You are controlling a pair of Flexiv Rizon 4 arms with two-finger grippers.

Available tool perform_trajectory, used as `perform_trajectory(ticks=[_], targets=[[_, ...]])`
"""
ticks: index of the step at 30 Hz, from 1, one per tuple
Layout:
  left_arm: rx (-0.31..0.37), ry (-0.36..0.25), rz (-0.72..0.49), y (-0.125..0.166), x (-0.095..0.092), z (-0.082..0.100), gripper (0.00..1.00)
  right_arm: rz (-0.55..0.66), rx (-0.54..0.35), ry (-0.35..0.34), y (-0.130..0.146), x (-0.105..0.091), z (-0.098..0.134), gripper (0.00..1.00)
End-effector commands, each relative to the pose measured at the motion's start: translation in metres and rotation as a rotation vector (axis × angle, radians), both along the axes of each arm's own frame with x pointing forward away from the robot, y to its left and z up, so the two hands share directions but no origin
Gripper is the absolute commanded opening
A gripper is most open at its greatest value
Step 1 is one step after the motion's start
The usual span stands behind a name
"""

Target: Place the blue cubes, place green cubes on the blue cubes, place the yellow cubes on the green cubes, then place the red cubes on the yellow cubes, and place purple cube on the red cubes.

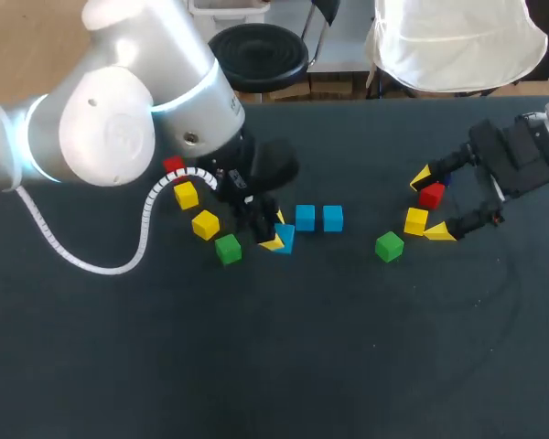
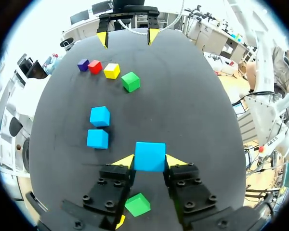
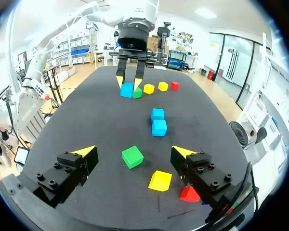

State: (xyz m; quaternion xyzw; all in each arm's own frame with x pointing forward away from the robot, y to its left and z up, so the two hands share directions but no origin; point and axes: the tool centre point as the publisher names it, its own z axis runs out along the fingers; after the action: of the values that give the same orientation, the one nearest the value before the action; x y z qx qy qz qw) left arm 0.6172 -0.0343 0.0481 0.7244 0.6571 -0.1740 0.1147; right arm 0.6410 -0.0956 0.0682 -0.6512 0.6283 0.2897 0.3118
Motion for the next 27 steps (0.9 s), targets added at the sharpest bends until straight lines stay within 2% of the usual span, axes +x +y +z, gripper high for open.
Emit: perform_trajectory(ticks=[1,18,20,26,27], targets=[[0.002,0.001,-0.002,0.000,0.001,0.000,0.00,0.001,0.002,-0.001,0.000,0.000,0.000,1.00],[0.002,0.001,-0.002,0.000,0.001,0.000,0.00,0.001,0.002,-0.001,0.000,0.000,0.000,1.00],[0.016,0.006,0.027,-0.001,0.007,0.002,0.00,0.001,0.002,-0.001,0.000,0.000,0.000,1.00],[0.063,-0.045,0.130,0.002,0.013,0.008,0.00,0.001,0.002,-0.001,0.000,0.000,0.000,1.00],[0.052,-0.040,0.141,0.003,0.013,0.007,0.00,0.001,0.002,-0.001,0.000,0.000,0.000,1.00]])
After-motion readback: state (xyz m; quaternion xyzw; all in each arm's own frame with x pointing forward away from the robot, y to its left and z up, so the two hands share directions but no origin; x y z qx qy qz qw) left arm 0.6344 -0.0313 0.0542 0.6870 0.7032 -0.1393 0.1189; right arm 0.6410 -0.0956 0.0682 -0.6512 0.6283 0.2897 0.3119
